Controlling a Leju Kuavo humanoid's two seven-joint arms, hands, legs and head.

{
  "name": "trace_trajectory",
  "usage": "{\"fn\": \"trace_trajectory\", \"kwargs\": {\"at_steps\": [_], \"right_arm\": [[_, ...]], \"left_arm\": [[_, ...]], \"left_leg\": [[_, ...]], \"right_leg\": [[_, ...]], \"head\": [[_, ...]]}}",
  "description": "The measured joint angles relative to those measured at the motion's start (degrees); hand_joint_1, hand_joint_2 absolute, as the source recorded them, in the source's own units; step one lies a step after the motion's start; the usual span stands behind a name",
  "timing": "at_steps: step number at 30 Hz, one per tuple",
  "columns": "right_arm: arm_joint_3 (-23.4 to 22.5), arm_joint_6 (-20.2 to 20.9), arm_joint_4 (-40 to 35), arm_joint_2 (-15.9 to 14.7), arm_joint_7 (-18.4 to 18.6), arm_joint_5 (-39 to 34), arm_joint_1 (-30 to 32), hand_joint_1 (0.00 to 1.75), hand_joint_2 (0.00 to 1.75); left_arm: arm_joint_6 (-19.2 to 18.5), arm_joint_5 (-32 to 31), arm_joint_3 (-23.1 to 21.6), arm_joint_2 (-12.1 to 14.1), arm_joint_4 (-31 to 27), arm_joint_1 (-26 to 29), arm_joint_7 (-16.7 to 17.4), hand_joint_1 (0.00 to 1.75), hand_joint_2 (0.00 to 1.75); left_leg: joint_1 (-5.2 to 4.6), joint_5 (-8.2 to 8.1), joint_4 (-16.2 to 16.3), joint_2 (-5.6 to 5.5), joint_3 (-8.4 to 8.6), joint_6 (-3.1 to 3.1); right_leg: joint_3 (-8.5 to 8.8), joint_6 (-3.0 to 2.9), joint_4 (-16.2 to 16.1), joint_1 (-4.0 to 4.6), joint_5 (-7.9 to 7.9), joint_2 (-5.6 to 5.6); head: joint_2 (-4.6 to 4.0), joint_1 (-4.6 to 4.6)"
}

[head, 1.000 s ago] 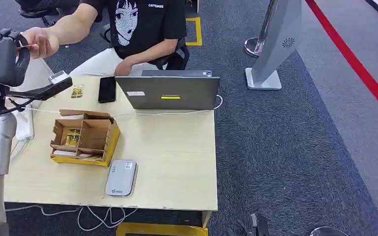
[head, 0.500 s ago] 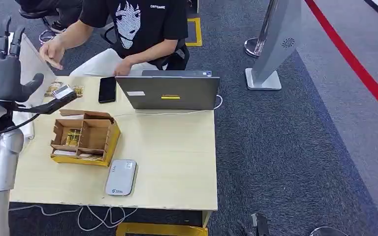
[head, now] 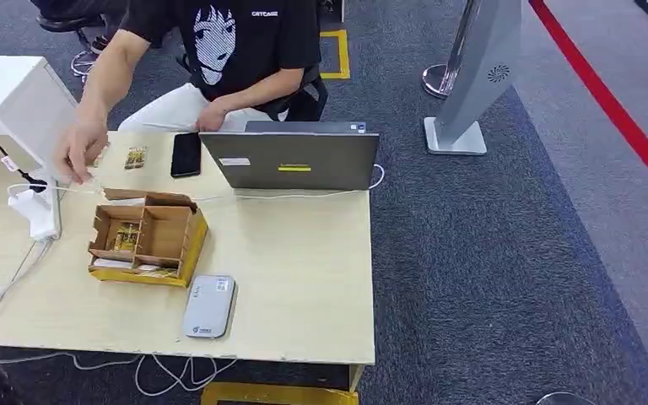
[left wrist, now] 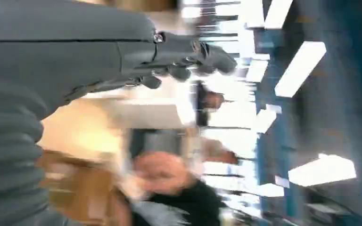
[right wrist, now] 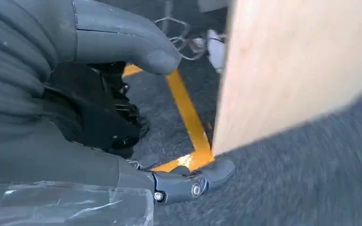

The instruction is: Pass the card to the sensor for recognition and then transmit it.

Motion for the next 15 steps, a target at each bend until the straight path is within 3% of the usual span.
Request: {"fn": "trace_trajectory", "kwargs": {"at_steps": [2,4,6,9,15], "right_arm": [[3.15,-0.37,-2.48,0.15,0.68,-2.02,2.18,0.00,1.75],[4.96,-0.19,-3.84,0.28,1.24,-1.65,3.40,0.00,1.75],[5.81,0.87,-4.28,0.31,1.09,1.03,3.37,0.00,1.75],[5.81,1.42,-4.43,0.33,1.07,2.68,3.38,0.00,1.75],[5.83,1.79,-4.56,0.35,0.96,3.05,3.38,0.00,1.75]], "left_arm": [[-0.67,0.28,7.28,-0.39,8.11,0.26,-0.50,0.00,1.75],[-0.41,1.62,11.68,-0.63,14.90,-0.69,0.75,0.00,1.75],[-1.28,3.58,15.79,0.95,25.80,-1.76,0.77,0.00,1.75],[-2.68,4.50,19.04,2.63,37.60,-2.05,-0.31,0.00,1.75],[-2.88,4.70,21.64,4.81,48.12,-3.04,-0.57,0.00,1.75]], "left_leg": [[0.12,-0.06,0.00,0.16,-0.01,-0.13],[0.09,-0.05,0.01,0.03,0.01,-0.13],[0.07,-0.05,0.00,-0.01,0.06,-0.13],[0.10,-0.05,0.02,-0.03,0.04,-0.12],[0.09,-0.05,0.03,-0.09,0.07,-0.13]], "right_leg": [[-0.03,-0.14,0.03,0.09,0.09,0.20],[-0.02,-0.10,0.02,0.07,0.06,0.09],[0.05,-0.10,0.02,0.04,0.05,0.02],[0.03,-0.10,0.01,0.06,0.05,0.00],[0.09,-0.10,0.01,0.06,0.06,-0.04]], "head": [[0.02,-0.33],[0.02,-0.31],[0.02,-0.33],[0.02,-0.29],[0.02,-0.24]]}}
